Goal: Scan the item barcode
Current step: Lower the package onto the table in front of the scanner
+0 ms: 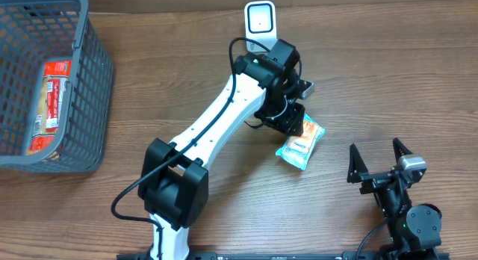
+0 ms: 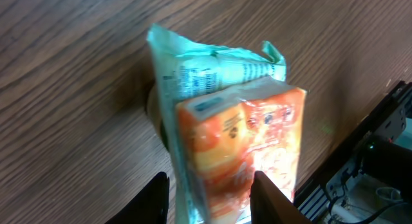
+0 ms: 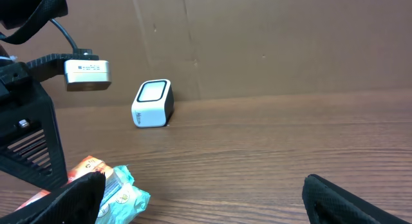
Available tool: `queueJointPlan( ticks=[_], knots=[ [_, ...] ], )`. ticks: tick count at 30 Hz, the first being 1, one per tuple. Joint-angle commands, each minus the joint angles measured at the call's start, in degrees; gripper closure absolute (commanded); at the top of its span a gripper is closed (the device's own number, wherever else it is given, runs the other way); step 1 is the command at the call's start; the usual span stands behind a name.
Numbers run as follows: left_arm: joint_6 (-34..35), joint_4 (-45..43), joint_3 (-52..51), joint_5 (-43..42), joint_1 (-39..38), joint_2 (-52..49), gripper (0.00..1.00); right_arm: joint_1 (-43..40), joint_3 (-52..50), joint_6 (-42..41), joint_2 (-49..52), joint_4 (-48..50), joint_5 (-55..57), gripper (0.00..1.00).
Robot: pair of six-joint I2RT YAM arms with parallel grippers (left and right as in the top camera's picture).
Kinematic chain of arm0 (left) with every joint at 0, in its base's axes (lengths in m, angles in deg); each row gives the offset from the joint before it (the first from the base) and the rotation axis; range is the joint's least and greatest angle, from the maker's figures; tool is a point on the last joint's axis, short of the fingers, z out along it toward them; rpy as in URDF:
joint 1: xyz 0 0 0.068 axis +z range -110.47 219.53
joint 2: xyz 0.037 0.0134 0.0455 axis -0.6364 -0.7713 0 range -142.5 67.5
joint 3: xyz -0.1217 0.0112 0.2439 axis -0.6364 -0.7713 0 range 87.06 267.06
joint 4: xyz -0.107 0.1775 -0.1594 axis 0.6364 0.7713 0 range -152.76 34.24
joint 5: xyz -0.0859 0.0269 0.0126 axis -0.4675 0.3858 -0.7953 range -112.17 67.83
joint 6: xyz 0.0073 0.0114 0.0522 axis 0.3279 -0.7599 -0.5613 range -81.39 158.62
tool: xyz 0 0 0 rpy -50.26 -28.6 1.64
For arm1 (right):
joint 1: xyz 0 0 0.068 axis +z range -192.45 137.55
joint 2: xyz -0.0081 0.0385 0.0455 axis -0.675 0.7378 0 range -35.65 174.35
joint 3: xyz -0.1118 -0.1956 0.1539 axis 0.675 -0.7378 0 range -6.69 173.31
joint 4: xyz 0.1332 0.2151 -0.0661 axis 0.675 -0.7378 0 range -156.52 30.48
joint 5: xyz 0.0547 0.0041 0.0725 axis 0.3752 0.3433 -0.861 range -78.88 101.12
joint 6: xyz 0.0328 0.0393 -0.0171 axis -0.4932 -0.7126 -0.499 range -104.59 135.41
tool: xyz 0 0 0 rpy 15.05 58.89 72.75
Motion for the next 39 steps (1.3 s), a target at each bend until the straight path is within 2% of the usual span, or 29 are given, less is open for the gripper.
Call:
queueJointPlan(
  ticks=[1,16,22,28,34,35,37,39],
  knots=[
    [1.03,-0.15,1.22,0.96,-0.79,-1.46,0.67,-0.09,-0.61,0.37,-0.5,0.13,-0.15,0.0],
    [1.03,0.0,1.09,1.09,-0.79,-1.46,0.69,-0.09,-0.61,0.37,-0.5,0.13,-0.15,0.0],
    [1.68,-0.28,-0.79,3.61,-0.79,-1.46,0.69,-0.09,-0.61,0.37,-0.5,0.13,-0.15,0.0],
    [1.7,-1.03,-2.36,3.52,-0.79,-1.46,0.78,-0.09,-0.61,0.37,-0.5,0.13,-0.15,0.0],
    [1.7,-1.27,-2.36,2.89,-0.83,-1.46,0.8,-0.09,-0.61,0.37,-0.5,0.13,-0.17,0.0],
    [1.7,-1.27,-2.36,2.89,-0.83,-1.46,0.83,-0.09,-0.61,0.37,-0.5,0.13,-0.15,0.0],
    [1.68,-1.25,-2.36,2.89,-0.83,-1.46,0.96,-0.09,-0.61,0.37,-0.5,0.13,-0.15,0.0],
    [1.68,-1.25,-2.36,2.89,-0.83,-1.46,0.96,-0.09,-0.61,0.37,-0.5,0.13,-0.15,0.0]
  ],
)
